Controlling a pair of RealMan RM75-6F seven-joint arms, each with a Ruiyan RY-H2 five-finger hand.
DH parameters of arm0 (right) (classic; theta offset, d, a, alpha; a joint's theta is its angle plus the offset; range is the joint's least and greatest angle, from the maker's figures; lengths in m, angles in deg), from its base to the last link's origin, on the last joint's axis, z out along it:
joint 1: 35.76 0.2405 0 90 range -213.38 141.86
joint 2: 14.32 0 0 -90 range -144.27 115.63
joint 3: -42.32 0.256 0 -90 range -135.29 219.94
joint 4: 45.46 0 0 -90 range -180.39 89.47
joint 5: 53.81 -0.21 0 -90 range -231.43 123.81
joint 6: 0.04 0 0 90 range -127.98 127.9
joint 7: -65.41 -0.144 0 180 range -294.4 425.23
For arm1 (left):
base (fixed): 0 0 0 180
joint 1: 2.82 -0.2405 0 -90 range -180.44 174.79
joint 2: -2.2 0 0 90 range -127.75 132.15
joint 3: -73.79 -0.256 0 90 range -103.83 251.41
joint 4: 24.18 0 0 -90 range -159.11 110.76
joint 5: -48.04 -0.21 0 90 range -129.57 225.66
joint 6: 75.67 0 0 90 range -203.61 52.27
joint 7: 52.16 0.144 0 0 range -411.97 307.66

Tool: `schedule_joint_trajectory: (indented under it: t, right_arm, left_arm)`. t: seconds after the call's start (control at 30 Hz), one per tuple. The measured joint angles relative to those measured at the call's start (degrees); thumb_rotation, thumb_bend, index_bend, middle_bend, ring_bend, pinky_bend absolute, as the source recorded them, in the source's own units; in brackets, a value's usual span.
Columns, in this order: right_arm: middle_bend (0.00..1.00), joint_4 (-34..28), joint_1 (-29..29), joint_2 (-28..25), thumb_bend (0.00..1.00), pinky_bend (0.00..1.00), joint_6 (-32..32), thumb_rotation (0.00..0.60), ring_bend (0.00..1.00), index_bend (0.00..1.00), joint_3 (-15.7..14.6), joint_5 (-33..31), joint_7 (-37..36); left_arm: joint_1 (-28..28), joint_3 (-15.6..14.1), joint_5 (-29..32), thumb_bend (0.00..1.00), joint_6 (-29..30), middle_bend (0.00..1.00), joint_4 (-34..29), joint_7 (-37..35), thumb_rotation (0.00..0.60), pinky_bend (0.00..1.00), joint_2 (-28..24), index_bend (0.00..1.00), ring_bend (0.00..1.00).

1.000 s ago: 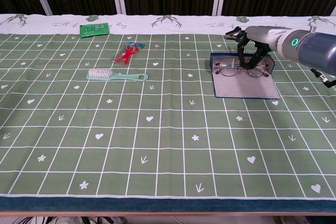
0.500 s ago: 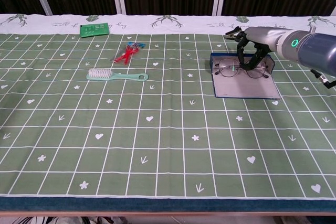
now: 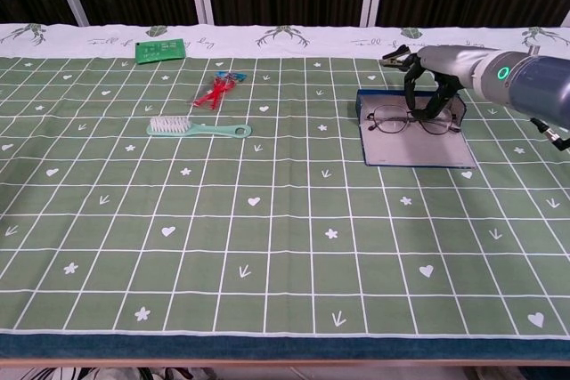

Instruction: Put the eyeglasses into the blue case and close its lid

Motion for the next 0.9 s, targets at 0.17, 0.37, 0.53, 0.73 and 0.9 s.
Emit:
schedule_joint_trajectory:
  t: [0.17, 0.37, 0.53, 0.73, 0.9]
  right_arm:
    - [0.00, -2.0, -0.1, -0.9, 0.42, 0.16, -0.7, 0.600, 0.01, 0.25, -0.1, -1.2, 1.6]
    - [0.00, -5.0, -0.4, -2.3, 0.40, 0.16, -2.0, 0.600, 0.01, 0.23, -0.1, -2.2, 2.6]
    - [0.00, -9.7, -1.6, -4.2, 0.36, 0.16, -4.6, 0.600, 0.01, 0.22, -0.1, -1.3, 2.2]
    - [0.05, -19.9, -5.7, -7.8, 0.36, 0.16, -12.1, 0.600, 0.09, 0.21, -1.5, 3.3, 1.1]
    - [0.12, -27.6, -10.4, -10.4, 0.36, 0.35, -19.6, 0.600, 0.21, 0.20, -3.5, 6.9, 0.3]
  left_arm:
    - [0.0, 0.0, 0.0, 0.33, 0.0, 0.00, 0.0, 0.1, 0.600, 0.00, 0.0, 0.11, 0.00]
    - [0.0, 0.0, 0.0, 0.33, 0.1, 0.00, 0.0, 0.0, 0.600, 0.00, 0.0, 0.11, 0.00]
    - [0.0, 0.0, 0.0, 0.33, 0.0, 0.00, 0.0, 0.1, 0.600, 0.00, 0.0, 0.11, 0.00]
    - [0.0, -0.1, -0.2, 0.33, 0.1, 0.00, -0.1, 0.2, 0.600, 0.00, 0.1, 0.11, 0.00]
    - [0.0, -0.2, -0.2, 0.33, 0.1, 0.00, -0.2, 0.3, 0.600, 0.00, 0.2, 0.11, 0.00]
